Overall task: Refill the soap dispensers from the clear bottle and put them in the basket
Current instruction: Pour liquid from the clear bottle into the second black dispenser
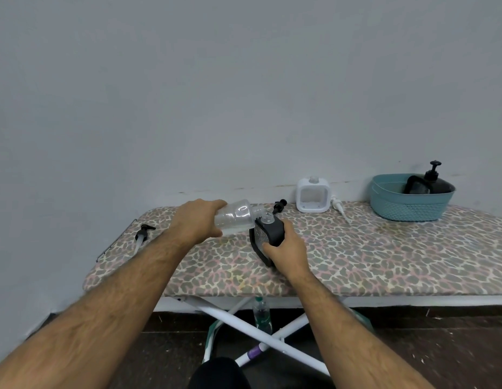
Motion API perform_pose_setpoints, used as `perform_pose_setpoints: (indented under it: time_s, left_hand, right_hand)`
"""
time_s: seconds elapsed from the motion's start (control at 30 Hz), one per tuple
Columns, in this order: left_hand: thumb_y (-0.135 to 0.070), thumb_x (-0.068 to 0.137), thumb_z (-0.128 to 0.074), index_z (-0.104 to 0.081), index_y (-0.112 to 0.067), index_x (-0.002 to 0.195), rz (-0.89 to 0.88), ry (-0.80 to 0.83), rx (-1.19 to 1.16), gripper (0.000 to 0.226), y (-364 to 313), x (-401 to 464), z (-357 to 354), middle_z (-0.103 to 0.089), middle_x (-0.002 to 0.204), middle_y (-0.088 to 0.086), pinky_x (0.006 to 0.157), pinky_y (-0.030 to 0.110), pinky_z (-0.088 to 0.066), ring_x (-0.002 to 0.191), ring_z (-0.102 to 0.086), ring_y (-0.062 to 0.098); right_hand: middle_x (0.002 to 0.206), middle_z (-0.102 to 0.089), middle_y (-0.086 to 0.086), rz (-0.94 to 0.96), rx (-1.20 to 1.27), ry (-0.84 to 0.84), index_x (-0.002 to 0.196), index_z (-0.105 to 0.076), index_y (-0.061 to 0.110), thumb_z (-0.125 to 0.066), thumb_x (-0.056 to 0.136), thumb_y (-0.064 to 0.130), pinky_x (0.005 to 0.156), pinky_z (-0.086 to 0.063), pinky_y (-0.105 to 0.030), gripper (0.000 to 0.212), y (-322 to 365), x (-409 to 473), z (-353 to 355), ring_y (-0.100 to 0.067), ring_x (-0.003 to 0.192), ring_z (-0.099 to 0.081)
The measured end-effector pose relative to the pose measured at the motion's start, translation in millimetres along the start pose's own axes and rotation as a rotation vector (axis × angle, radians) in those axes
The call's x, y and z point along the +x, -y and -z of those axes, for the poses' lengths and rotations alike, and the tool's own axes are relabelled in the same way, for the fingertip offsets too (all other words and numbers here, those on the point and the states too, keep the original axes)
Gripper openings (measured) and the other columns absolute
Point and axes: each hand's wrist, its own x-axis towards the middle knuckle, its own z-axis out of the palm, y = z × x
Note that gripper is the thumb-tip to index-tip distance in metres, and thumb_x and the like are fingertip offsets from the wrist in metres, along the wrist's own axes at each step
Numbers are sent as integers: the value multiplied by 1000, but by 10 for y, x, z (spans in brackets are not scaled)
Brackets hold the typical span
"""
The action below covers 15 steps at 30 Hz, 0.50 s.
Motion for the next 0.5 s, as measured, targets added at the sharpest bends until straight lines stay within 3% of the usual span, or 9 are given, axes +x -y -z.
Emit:
perform_pose_setpoints:
  time_s: [0.2,0.37,0.5]
  left_hand:
    - [-31,81,-77,-45,-33,142,21,75,12,70,-42,46,105,-64,126,-4,48,21,-38,73,-53,14]
    - [-28,81,-78,-43,-33,144,13,96,18,73,-55,82,150,-63,128,-4,49,19,-38,100,-62,19]
    - [-26,81,-78,-45,-34,142,13,106,21,71,-55,106,178,-64,125,-4,50,20,-41,96,-62,18]
  right_hand:
    - [107,-69,2,-34,-20,14,127,-50,22,-74,81,26,82,-57,-36,51,33,2,5,-17,92,-65]
    - [104,-68,0,-63,-63,15,123,-49,21,-72,82,24,74,-55,-33,46,54,8,-1,-18,88,-64]
    - [100,-67,2,-76,-92,13,123,-48,21,-71,83,23,72,-55,-33,46,76,0,2,-18,86,-64]
